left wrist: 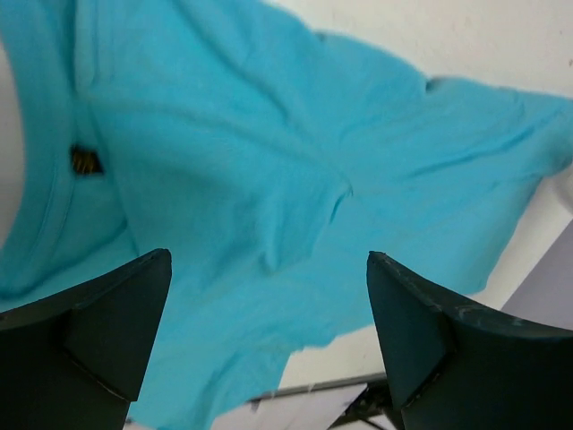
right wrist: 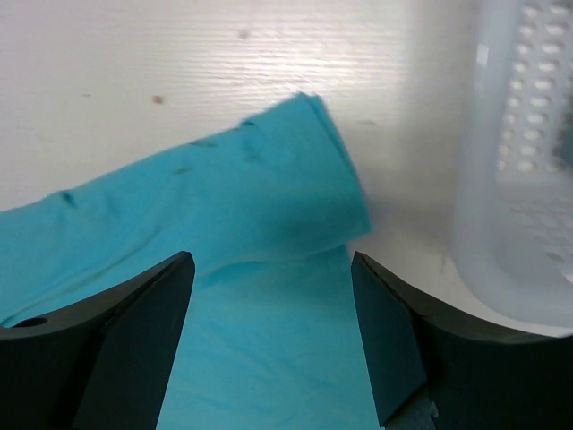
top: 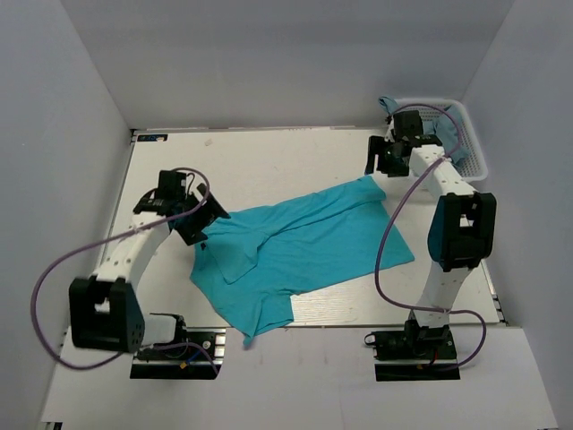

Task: Fold and stack the t-shirts
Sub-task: Fold the flattened tshirt in 1/3 of the way, then grap the side of the flattened tshirt closest away from the robot with both arms

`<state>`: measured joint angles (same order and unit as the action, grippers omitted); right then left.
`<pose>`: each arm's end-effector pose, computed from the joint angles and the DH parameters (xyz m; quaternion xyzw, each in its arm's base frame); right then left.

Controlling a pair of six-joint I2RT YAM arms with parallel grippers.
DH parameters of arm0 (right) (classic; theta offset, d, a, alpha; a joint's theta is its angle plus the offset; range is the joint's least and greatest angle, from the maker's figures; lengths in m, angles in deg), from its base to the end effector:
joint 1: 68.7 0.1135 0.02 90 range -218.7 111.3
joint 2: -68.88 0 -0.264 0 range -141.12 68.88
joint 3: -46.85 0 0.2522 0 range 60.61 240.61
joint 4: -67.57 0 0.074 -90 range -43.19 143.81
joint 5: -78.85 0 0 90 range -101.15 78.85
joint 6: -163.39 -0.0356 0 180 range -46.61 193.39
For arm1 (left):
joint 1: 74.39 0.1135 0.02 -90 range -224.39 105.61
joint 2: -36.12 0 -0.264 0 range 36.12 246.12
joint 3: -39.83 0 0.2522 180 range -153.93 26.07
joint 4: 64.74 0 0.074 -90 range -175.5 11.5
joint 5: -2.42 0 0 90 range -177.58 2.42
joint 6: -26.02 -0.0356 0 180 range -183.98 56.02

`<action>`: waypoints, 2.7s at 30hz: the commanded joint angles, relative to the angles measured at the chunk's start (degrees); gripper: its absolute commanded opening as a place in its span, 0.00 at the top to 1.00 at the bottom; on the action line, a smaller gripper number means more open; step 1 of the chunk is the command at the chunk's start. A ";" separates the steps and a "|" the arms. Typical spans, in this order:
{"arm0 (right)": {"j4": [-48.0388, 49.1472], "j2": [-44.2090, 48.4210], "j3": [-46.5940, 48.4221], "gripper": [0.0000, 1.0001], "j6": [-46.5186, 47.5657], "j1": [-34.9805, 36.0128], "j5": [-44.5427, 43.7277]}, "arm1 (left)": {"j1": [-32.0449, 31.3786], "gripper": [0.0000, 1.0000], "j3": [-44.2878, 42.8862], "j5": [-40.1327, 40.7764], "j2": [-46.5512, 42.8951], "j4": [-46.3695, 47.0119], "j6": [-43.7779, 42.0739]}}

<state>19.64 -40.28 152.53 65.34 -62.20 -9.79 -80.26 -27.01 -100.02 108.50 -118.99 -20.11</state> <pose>0.4239 0.0491 0.2619 0.0088 0.9437 0.0530 0.3263 0.2438 -0.0328 0.2468 -0.2858 0.9167 -0.2039 0.1910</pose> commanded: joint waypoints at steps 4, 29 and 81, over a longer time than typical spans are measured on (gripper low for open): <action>5.08 -4.80 3.42 0.23 0.67 3.08 6.54 | -0.20 0.00 -10.10 2.86 16.10 10.51 -2.74; 14.75 -21.00 6.78 0.28 -22.54 3.69 -14.29 | 2.18 0.00 -19.24 12.10 42.83 3.49 -1.43; 13.35 33.92 -45.06 0.10 -22.09 9.14 1.27 | 3.32 0.00 9.00 4.81 -2.84 -14.71 -2.66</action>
<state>33.76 -11.15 110.77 45.31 -53.24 -10.90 -76.41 -23.81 -92.20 111.60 -134.93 -24.67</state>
